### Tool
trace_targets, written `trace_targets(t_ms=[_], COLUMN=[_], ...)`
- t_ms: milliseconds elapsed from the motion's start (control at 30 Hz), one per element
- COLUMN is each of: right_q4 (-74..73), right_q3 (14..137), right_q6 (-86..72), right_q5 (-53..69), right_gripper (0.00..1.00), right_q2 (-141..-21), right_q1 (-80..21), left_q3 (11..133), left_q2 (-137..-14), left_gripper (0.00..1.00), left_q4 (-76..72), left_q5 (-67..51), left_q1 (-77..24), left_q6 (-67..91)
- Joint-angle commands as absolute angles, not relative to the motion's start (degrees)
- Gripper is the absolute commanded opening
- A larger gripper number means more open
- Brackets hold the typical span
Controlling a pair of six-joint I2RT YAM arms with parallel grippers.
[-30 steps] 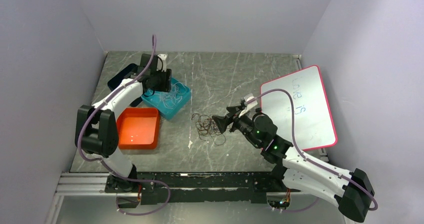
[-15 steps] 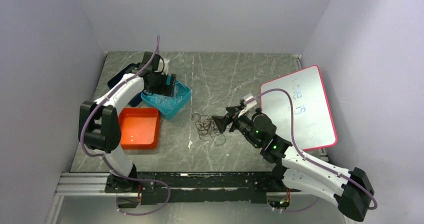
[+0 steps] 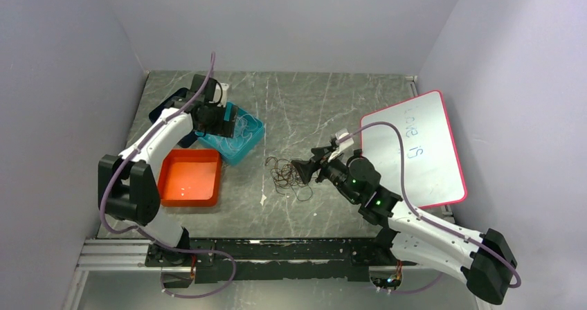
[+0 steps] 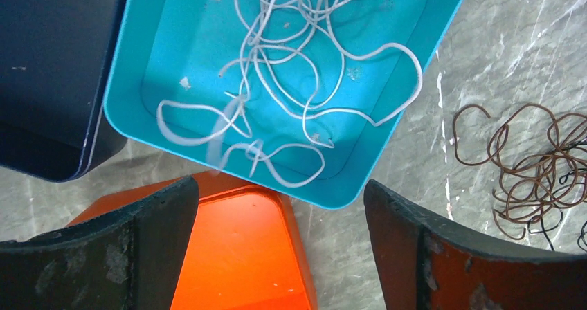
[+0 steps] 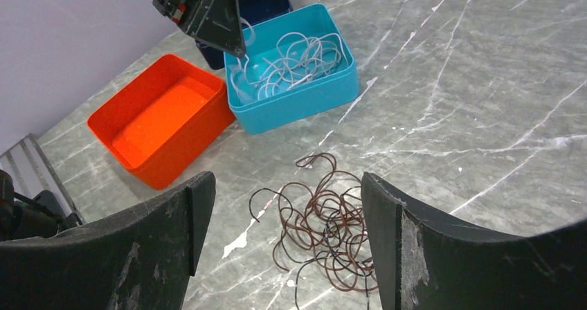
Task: Untangle the cables
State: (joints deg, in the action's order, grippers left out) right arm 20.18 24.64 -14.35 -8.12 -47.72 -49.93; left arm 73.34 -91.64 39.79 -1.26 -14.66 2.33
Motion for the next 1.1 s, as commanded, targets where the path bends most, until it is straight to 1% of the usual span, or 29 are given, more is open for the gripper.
trace_targets(t_ms=[0,67,167,533,633,733,833,1067], right_q4=[23.38,24.23,25.13,28.58,27.69,24.32,17.47,0.36], right_q3=[25.55,25.97,26.97,28.65,28.79,29.33,30.59,36.65], right_q6=[-14.94,-14.74,-14.38,-14.41,-14.09,-14.00,-14.50,-19.88], right_q5=[-6.90,-6.37,-5.98,-3.41,-4.50,-7.34,-10.78,-17.27], right_gripper=[0.80,0.80,0.80,0.80,0.80,0.80,0.79,0.76], right_q2=[-49.20,-50.22,-51.73,-56.11,-55.86,-55.21,-54.70,-55.93], right_q1=[-50.00,-49.98,-49.92,-49.99,-50.00,-49.98,-49.93,-49.97], left_q3=[73.86,73.45,72.92,67.91,65.85,64.16,61.94,55.74], left_q2=[-89.99,-89.38,-88.48,-77.61,-76.34,-76.05,-74.88,-67.28], left_gripper=[0.94,0.96,0.95,0.94,0.91,0.85,0.81,0.82], left_q4=[40.84,40.07,38.72,29.09,27.24,26.42,24.69,16.29], left_q5=[1.03,-1.70,-5.55,-6.30,-7.86,-9.23,-10.86,-14.15], left_q1=[-14.15,-13.84,-13.03,-12.57,-12.40,-12.37,-12.39,-12.39], left_q6=[1.54,1.73,2.38,3.00,3.65,4.33,5.10,8.06])
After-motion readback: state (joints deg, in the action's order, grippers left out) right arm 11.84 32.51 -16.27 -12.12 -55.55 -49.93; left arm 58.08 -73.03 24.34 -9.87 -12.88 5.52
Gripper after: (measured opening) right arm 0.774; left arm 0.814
